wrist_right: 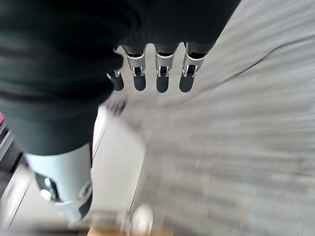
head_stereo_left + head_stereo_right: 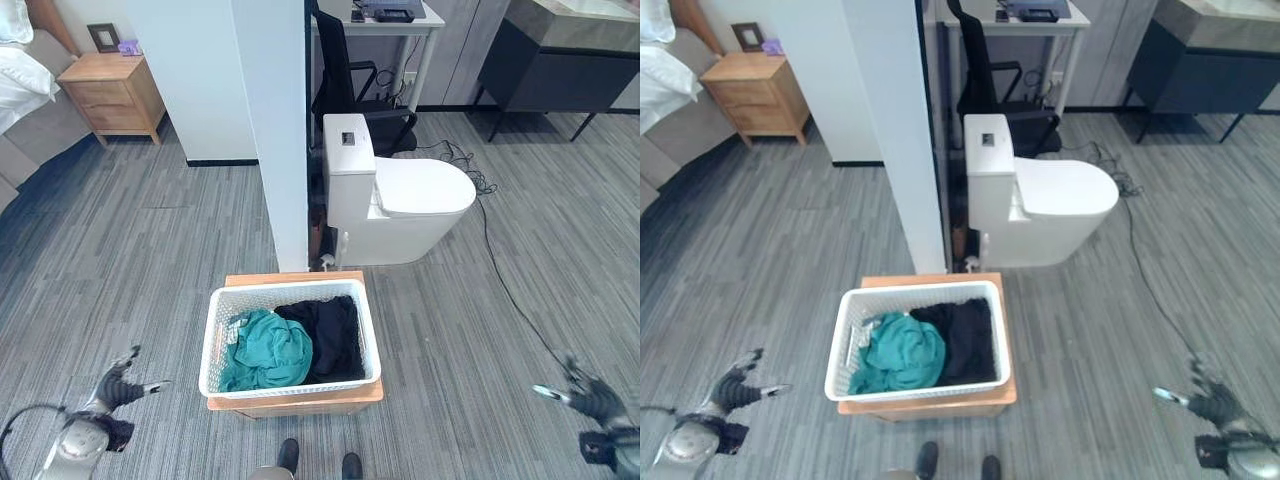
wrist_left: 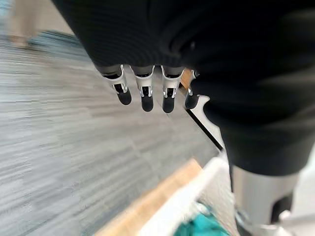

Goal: Grab the laundry basket,head to the washer,open it,put in the laundry and shut it.

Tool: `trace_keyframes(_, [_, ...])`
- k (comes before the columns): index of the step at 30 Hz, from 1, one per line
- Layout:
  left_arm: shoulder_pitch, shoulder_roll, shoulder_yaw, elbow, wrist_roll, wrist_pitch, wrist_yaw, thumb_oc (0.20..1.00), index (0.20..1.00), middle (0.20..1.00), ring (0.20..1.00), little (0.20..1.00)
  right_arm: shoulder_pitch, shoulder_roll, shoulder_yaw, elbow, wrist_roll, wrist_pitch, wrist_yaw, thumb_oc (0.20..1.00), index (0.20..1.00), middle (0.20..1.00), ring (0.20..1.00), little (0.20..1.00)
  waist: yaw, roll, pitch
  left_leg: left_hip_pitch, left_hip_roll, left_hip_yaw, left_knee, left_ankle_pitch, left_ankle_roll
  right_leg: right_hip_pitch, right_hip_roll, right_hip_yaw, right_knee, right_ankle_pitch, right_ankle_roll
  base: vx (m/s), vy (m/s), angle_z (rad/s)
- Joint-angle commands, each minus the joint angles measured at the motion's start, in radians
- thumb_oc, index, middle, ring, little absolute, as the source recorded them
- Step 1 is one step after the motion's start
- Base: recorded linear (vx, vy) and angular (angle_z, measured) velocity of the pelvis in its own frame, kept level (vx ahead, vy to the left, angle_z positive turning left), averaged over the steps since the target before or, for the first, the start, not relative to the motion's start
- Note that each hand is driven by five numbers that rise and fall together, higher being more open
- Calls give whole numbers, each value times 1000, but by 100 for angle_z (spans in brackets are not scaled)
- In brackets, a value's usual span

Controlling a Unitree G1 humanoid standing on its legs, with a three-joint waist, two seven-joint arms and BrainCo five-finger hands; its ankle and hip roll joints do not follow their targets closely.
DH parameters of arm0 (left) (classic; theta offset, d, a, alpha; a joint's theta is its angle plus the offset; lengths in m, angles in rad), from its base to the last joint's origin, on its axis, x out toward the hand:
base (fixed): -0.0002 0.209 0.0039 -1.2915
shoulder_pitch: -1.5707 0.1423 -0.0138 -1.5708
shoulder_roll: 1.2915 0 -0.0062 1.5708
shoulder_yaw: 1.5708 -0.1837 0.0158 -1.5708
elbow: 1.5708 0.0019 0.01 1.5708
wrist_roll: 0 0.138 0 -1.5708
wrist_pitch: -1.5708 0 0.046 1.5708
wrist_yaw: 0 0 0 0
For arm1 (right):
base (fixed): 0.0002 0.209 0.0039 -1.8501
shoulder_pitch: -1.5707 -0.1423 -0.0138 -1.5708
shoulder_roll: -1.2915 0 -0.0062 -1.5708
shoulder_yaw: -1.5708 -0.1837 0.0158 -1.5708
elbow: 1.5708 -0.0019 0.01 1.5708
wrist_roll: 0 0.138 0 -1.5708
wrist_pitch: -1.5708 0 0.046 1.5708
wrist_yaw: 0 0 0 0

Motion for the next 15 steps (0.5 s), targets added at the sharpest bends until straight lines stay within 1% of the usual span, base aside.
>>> trace_keyframes(1, [-158, 25, -52, 138, 48, 3, 13, 1000, 1000, 1000, 1000, 1000, -126, -52, 70, 42, -16, 31, 22, 1000, 1000, 1000, 1000, 1000, 26, -21, -23, -21, 58, 43, 3, -30, -35, -18, -130, 1, 12, -17, 159, -50, 31, 0])
trace_keyframes(2, [-199, 15, -79, 180, 48, 7, 22, 1000, 1000, 1000, 1000, 1000, -171, -40, 107, 39, -31, 42, 15, 1000, 1000, 1000, 1000, 1000, 27, -21, -20, -23, 58, 45, 3, -29, -34, -21, -130, 2, 11, -14, 160, -42, 26, -1])
trace_keyframes(3, [-203, 15, -80, 183, 47, 5, 22, 1000, 1000, 1000, 1000, 1000, -174, -40, 108, 41, -31, 41, 15, 1000, 1000, 1000, 1000, 1000, 27, -21, -18, -23, 58, 45, 3, -29, -34, -21, -130, 3, 11, -14, 160, -54, 20, -3])
trace_keyframes(4, [-290, -13, -136, 283, 45, 9, 40, 1000, 1000, 1000, 1000, 1000, -268, -23, 182, 62, -55, 52, 9, 1000, 1000, 1000, 1000, 1000, 28, -21, -12, -29, 59, 51, 3, -27, -32, -31, -131, 5, 11, -9, 161, -62, 24, -5])
trace_keyframes(5, [-351, -40, -174, 350, 33, 13, 51, 1000, 1000, 1000, 1000, 1000, -344, 5, 237, 103, -71, 64, -7, 1000, 1000, 1000, 1000, 1000, 29, -21, -7, -33, 60, 54, 3, -25, -32, -37, -132, 7, 11, -5, 161, -116, 36, -11])
trace_keyframes(7, [-510, -96, -264, 528, 33, 16, 92, 1000, 1000, 1000, 1000, 1000, -565, 110, 387, 265, -146, 85, -48, 1000, 1000, 1000, 1000, 1000, 32, -23, 18, -56, 62, 65, 3, -15, -30, -70, -128, 16, 18, 10, 161, -129, 31, -13])
trace_keyframes(8, [-549, -109, -286, 571, 30, 19, 101, 1000, 1000, 1000, 1000, 1000, -625, 144, 430, 314, -165, 91, -56, 1000, 1000, 1000, 1000, 1000, 35, -24, 24, -63, 63, 66, 3, -12, -29, -79, -127, 17, 17, 15, 161, -108, 26, -15])
trace_keyframes(11, [-629, -139, -320, 682, 20, 23, 126, 1000, 1000, 1000, 1000, 1000, -752, 237, 513, 444, -179, 96, -83, 1000, 1000, 1000, 1000, 1000, 35, -28, 41, -80, 65, 75, 3, -3, -28, -101, -126, 21, 19, 27, 161, -65, 25, -8])
trace_keyframes(12, [-663, -159, -334, 741, 14, 26, 141, 1000, 1000, 1000, 1000, 1000, -816, 299, 561, 544, -181, 99, -92, 1000, 1000, 1000, 1000, 1000, 41, -31, 48, -88, 64, 76, 3, 2, -28, -110, -125, 22, 16, 34, 160, -43, 37, -2])
trace_keyframes(13, [-681, -166, -342, 761, 9, 28, 146, 1000, 1000, 1000, 1000, 1000, -847, 327, 581, 589, -179, 99, -97, 1000, 1000, 1000, 1000, 1000, 42, -32, 50, -93, 64, 76, 3, 4, -28, -113, -125, 22, 14, 38, 160, -32, 27, -3])
trace_keyframes(14, [-682, -166, -342, 762, 9, 27, 146, 1000, 1000, 1000, 1000, 1000, -849, 328, 582, 591, -178, 98, -97, 1000, 1000, 1000, 1000, 1000, 42, -32, 50, -94, 64, 76, 3, 4, -28, -113, -125, 22, 14, 38, 160, -22, 16, -4])
trace_keyframes(15, [-695, -171, -350, 780, 7, 28, 147, 1000, 1000, 1000, 1000, 1000, -875, 350, 602, 632, -177, 99, -100, 1000, 1000, 1000, 1000, 1000, 45, -33, 53, -99, 63, 77, 3, 6, -28, -117, -126, 21, 11, 43, 160, 0, 0, 0])
